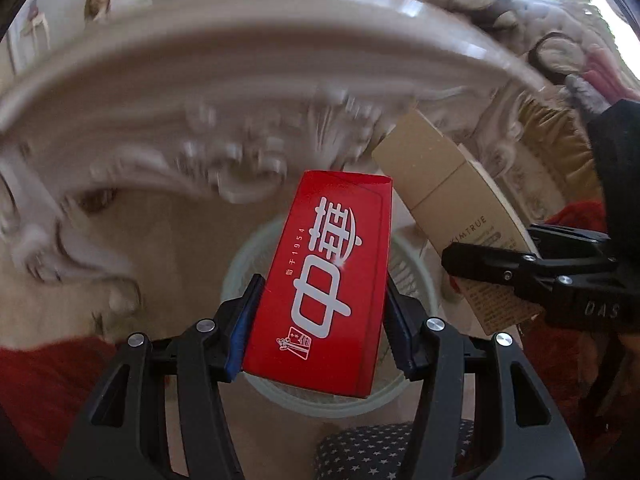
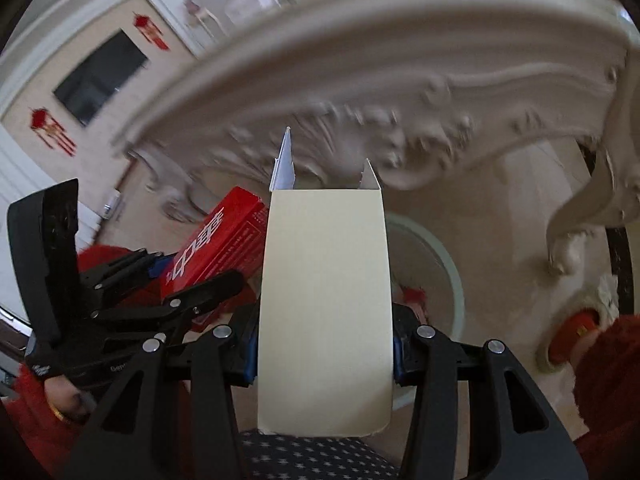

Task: Collect trash
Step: 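Carry the red and cream boxes over the wastebasket and open both grippers, then raise both open grippers from the wastebasket back toward the table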

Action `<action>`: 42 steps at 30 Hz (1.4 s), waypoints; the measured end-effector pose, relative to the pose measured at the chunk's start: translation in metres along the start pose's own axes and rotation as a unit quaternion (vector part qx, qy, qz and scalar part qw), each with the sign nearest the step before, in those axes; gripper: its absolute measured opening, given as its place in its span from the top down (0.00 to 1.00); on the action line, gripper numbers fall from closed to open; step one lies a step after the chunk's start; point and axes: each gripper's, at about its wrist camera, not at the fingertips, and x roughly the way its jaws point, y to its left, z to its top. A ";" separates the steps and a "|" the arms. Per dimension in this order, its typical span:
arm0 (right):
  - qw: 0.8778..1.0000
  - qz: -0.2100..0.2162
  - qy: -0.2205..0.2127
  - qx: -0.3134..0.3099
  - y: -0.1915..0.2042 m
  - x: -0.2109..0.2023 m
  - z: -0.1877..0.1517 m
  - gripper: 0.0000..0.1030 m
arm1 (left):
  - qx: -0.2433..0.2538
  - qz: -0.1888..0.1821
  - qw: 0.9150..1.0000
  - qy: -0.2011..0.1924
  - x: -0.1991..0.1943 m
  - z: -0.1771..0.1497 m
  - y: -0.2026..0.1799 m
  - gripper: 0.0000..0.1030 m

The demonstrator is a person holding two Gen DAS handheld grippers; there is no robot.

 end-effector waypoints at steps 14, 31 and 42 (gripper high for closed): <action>0.997 -0.061 0.047 0.020 -0.024 0.039 -0.041 0.57 | 0.012 0.038 0.998 0.051 0.051 -0.021 -0.003 0.46; 0.994 -0.091 0.063 -0.001 -0.022 0.053 -0.044 0.09 | 0.017 0.077 0.993 0.088 0.077 -0.025 -0.005 0.18; 0.995 -0.081 0.064 0.008 -0.021 0.047 -0.044 0.09 | 0.008 0.072 0.995 0.064 0.064 -0.023 -0.003 0.16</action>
